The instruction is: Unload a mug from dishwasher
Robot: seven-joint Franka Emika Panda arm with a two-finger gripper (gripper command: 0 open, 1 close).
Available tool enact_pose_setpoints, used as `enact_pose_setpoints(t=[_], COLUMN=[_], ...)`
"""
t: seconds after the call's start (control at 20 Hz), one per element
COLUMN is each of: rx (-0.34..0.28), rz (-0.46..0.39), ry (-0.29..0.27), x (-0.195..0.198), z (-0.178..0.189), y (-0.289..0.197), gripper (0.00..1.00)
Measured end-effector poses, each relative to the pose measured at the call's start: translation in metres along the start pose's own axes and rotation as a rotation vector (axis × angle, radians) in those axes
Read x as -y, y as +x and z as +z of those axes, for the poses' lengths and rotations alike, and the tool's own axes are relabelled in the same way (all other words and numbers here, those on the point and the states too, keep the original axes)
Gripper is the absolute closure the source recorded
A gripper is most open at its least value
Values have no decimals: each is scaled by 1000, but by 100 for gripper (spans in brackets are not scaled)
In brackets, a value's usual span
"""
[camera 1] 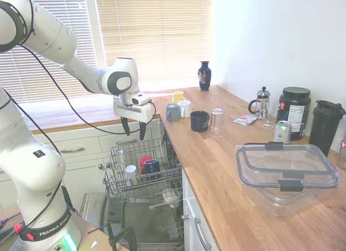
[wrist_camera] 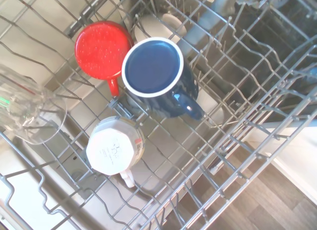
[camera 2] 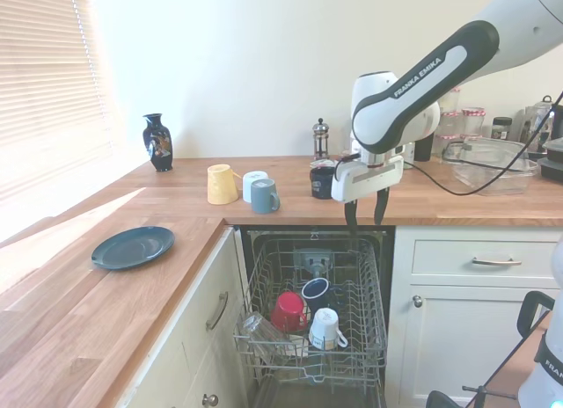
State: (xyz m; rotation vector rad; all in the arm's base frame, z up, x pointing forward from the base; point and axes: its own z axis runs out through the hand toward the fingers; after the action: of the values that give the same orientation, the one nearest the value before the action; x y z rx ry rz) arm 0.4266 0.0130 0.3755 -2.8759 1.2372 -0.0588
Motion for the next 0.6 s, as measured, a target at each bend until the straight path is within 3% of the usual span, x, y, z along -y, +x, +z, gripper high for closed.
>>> enact_pose_setpoints(t=[0.3, 0.6], rx=[-21, -28], rz=[-22, -108], ry=[-15, -73], x=[3, 35], z=[5, 43], y=[1, -5], gripper=[0, 0])
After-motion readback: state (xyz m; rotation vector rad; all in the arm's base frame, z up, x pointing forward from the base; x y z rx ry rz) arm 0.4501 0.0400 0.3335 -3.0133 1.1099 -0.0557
